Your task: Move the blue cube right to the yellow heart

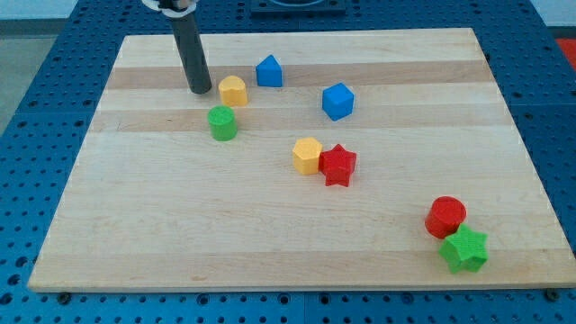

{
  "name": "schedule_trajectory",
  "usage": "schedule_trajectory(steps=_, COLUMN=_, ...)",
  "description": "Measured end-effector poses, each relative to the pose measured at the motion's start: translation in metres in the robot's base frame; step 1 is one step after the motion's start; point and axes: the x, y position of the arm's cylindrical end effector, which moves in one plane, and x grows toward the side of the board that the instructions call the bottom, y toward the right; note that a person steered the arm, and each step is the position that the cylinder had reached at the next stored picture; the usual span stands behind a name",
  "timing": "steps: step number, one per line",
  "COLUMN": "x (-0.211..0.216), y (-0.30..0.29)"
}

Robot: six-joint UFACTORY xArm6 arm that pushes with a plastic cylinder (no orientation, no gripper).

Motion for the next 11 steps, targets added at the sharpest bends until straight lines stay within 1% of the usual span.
schedule_trajectory(steps=2, x=0.000, y=0.022)
schedule_trajectory(steps=5, x=0.000, y=0.027)
schedule_trajectory(steps=6, x=-0.002, y=0.023)
schedule_trajectory(steps=7, x=-0.015, y=-0.007)
schedule_trajectory(steps=8, x=-0.010, y=-0.024)
schedule_trajectory(steps=9, x=0.026, y=-0.035)
schedule_trajectory(steps=10, x=0.108, y=-0.028)
schedule_trajectory(steps=11, x=0.190, y=0.008)
